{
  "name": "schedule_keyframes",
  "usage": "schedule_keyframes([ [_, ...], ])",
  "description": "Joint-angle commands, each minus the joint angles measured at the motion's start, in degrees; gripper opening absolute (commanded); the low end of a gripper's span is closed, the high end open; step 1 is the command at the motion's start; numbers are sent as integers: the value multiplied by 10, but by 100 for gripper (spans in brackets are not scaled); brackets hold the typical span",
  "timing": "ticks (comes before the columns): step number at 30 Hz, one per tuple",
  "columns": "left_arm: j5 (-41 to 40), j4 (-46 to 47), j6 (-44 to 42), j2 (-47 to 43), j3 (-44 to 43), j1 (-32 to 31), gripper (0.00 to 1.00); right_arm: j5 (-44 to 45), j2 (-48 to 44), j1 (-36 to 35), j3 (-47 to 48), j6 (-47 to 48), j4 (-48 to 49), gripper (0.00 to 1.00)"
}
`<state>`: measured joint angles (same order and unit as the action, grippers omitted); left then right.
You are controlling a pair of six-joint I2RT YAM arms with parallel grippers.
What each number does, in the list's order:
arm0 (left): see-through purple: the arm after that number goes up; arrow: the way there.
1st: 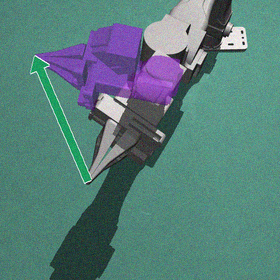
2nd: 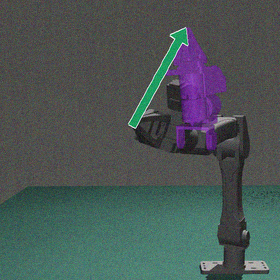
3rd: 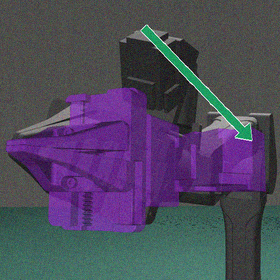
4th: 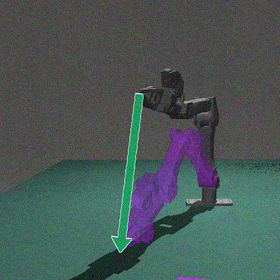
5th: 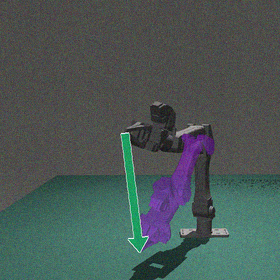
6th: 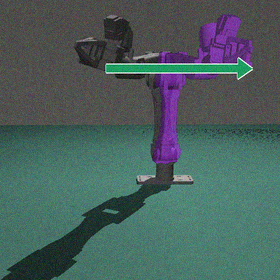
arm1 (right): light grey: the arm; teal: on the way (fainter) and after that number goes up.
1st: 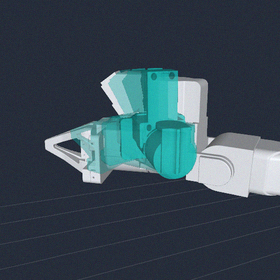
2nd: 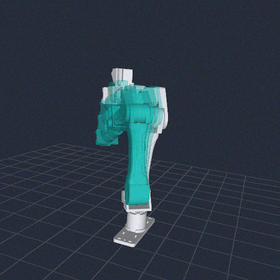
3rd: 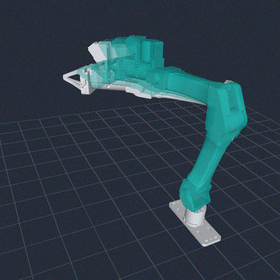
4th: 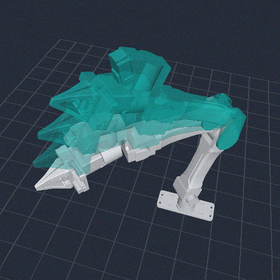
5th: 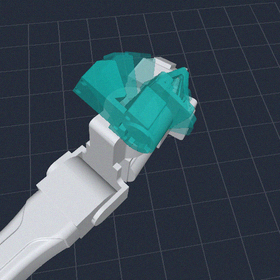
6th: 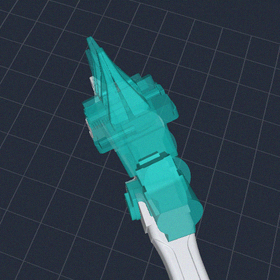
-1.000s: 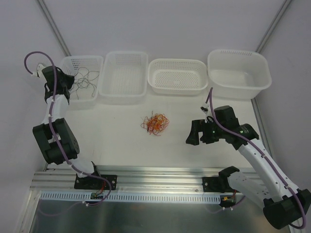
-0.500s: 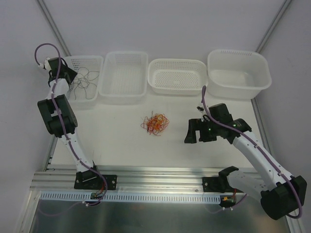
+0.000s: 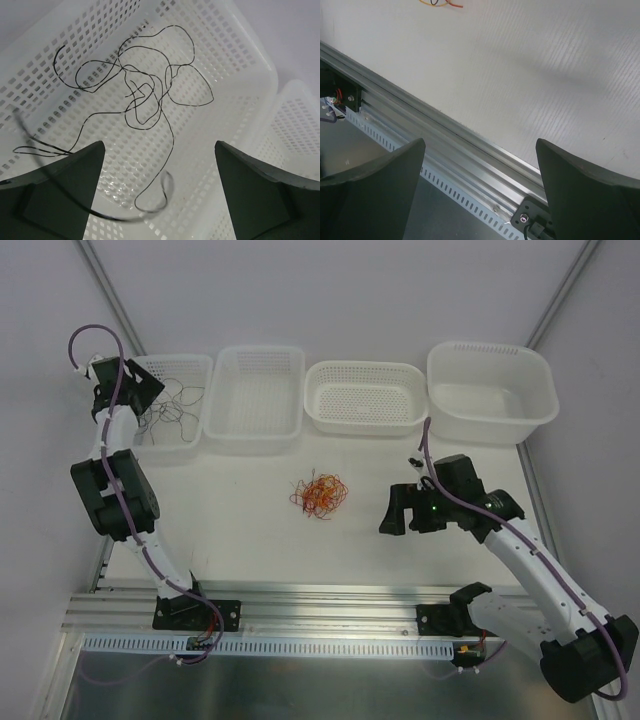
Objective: Untangle the cables
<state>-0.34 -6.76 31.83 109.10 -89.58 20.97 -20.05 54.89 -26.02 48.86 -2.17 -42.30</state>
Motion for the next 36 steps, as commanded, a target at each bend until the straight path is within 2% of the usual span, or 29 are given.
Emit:
schedule_keyframes([
  [1, -10, -1, -40, -65, 14, -4, 94, 10, -43, -5, -3, -14, -5, 98],
  [3, -10, -9, -54, -68, 8, -4, 95, 14, -55, -5, -7, -18, -13, 98],
  [8, 0, -33, -52, -31, -9, -3, 87, 21, -81, -6, -14, -24, -29, 98],
  [16, 31, -38, -58, 45, -38, -6, 85, 29, -59, -6, -10, -30, -24, 98],
  [20, 53, -46, -84, 86, -69, -15, 79, 24, -33, -8, -4, -32, -18, 98],
  [23, 73, -54, -106, 116, -87, -22, 68, 26, -20, -11, 0, -34, -14, 98],
  [24, 97, -55, -113, 131, -96, -26, 60, 27, -17, -12, 0, -34, -13, 98],
  [30, 171, -87, -175, 164, -122, -44, 51, 26, -4, -18, 3, -38, -9, 98],
  [36, 276, -108, -226, 145, -106, -52, 43, 32, -2, -28, 8, -43, -8, 98],
])
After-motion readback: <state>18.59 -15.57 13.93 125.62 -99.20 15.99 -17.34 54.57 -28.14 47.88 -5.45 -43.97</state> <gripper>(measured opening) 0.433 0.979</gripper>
